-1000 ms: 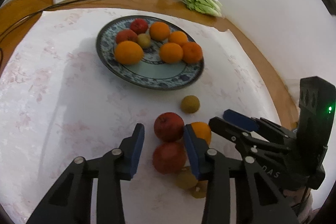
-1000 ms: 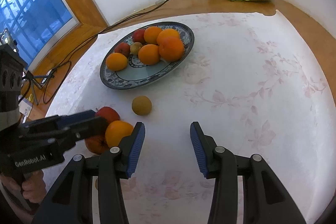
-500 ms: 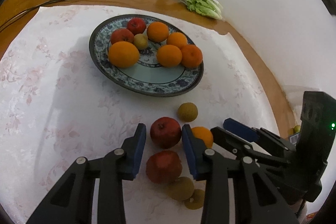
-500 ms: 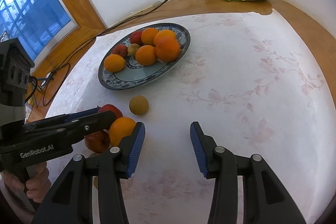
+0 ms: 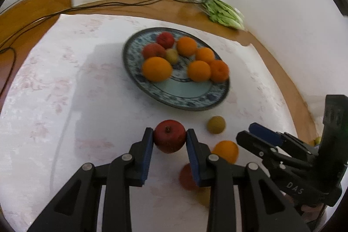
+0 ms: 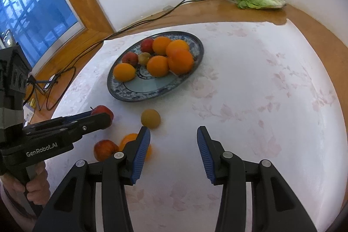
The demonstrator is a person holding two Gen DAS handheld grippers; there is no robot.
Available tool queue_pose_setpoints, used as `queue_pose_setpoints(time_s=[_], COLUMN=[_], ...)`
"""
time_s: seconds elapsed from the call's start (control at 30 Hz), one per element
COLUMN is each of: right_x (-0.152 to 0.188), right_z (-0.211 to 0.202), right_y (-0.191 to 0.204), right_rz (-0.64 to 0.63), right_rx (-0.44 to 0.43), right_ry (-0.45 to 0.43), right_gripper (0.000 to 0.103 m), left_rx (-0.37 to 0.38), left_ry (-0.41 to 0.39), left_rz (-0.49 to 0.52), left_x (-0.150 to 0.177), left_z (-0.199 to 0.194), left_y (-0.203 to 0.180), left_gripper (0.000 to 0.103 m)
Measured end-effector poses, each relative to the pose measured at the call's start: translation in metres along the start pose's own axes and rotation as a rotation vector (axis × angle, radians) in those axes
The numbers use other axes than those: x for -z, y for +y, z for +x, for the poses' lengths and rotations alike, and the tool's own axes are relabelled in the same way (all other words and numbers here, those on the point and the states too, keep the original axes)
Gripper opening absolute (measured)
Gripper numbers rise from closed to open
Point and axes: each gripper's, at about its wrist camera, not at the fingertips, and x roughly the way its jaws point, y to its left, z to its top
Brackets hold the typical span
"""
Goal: Organize fruits
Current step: 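Grasp a red apple with the left tool while the right tool grasps a small yellow-green fruit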
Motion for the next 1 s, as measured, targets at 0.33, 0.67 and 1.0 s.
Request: queue_pose_setpoints(time_s=[0.33, 0.67, 1.0], right_x=[-0.014, -0.026, -0.03], right_z=[0.015, 0.031, 0.04], right_y=[0.022, 0.024, 0.027], right_rz=[-0.06, -0.049, -0.086], right_rx=[-0.007, -0.042, -0.011], right_ry=[0.033, 0.116, 0.16], right_gripper=[0.043, 0.031, 0.025], left_rx=[-0.042, -0.032, -0.037], left_ry=[-0.015, -0.02, -0.016], left_rz=[-0.022, -0.029, -0.033], left_x=[0.001, 0.001, 0.001], left_z=[-0.001, -0.003, -0.003], left_y=[0.016, 0.019, 0.02], left_gripper=[0.032, 0.032, 0.032])
